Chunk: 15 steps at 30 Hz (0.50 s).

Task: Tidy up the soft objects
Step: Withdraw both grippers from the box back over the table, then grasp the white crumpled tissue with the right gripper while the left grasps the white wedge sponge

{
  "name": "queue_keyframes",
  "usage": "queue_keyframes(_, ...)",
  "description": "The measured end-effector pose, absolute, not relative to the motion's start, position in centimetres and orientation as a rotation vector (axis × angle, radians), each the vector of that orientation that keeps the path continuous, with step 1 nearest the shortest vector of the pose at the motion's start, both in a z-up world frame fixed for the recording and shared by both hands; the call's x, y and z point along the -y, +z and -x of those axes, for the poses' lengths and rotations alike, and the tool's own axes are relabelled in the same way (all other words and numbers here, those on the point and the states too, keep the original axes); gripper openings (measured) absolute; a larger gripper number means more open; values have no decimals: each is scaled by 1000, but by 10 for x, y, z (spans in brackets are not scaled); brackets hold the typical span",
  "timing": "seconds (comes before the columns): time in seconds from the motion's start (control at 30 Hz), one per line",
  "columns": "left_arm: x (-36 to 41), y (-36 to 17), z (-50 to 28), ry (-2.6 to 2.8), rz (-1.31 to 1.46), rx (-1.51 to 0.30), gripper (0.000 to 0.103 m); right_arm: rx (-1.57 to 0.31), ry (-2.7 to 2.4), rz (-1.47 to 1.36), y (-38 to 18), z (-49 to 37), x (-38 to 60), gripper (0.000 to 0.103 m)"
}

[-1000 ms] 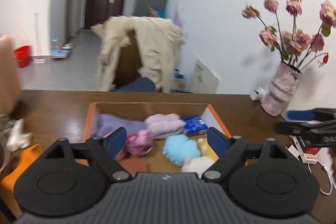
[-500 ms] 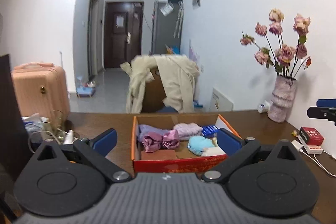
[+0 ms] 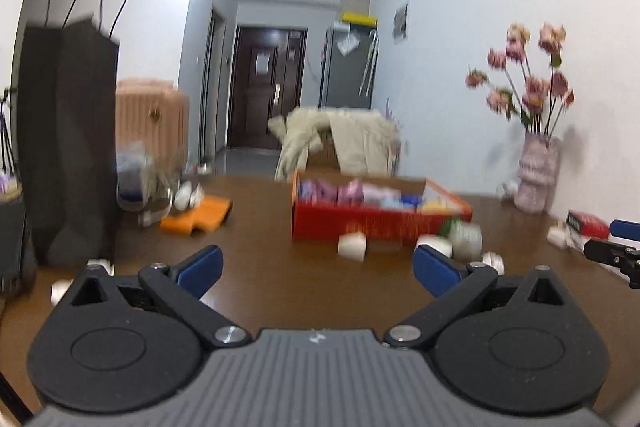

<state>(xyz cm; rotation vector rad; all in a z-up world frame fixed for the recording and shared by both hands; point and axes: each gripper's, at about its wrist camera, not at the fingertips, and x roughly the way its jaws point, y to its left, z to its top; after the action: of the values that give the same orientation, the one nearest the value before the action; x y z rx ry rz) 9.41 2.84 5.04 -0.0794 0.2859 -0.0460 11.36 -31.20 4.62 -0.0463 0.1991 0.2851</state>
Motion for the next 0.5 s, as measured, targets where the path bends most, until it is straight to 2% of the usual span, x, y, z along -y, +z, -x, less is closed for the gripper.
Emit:
queue_keyframes(0.17,-25,31,-97,-75,50,-317,103,-238,263,-7,8,-92,302,98)
queue_keyframes(0.33,-23,16,-118,-76,66,-363,103,-296,221,-36,-7,-103,298,98)
queue_keyframes(0.43,-17,9,-139,-83,63,-391,103,-321,206,-64,-8,-117,302,95)
queue_keyframes(0.5,-11,6,-159,-90,52,-408,103,-348,218,-68,-5,-132,305,90)
